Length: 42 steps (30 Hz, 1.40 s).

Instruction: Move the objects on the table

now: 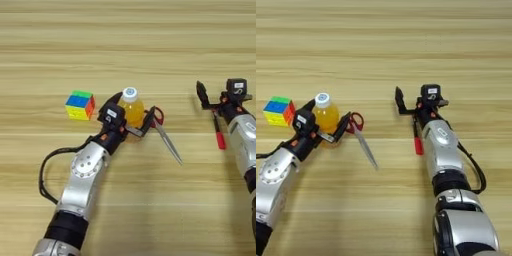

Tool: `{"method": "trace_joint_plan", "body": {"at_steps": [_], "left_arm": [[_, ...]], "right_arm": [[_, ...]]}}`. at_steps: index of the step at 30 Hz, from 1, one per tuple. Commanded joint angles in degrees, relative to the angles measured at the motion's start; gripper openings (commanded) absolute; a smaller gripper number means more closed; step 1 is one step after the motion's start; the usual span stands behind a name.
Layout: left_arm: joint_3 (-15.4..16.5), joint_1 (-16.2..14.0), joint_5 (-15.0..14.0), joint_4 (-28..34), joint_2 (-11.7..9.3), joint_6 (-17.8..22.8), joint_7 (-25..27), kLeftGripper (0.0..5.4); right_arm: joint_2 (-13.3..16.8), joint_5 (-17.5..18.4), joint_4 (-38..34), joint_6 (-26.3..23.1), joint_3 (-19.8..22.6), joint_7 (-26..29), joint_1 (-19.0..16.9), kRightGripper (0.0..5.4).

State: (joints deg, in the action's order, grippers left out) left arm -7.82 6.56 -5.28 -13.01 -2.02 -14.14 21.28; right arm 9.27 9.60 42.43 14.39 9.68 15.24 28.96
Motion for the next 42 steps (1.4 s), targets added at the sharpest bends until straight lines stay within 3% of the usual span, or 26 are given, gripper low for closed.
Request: {"method": "trace_joint_plan", "body": {"at_steps": [1,23,42], "left_arm": [[0.1,-1.1,-0.3,1.5,-0.6,1.0,0.4,5.38],[-0.4,-5.8,-1.5,5.9,-2.5,2.9,2.7,5.38],[0.7,-12.0,-4.4,13.5,-8.0,3.9,7.3,5.38]], "right_arm": [[0.1,-0.1,0.1,0.3,0.2,-0.3,0.6,5.4],[0.5,0.0,0.7,0.6,0.5,-0.3,0.9,5.4],[0.9,0.1,1.8,0.9,0.7,-0.3,1.5,5.4]]}}
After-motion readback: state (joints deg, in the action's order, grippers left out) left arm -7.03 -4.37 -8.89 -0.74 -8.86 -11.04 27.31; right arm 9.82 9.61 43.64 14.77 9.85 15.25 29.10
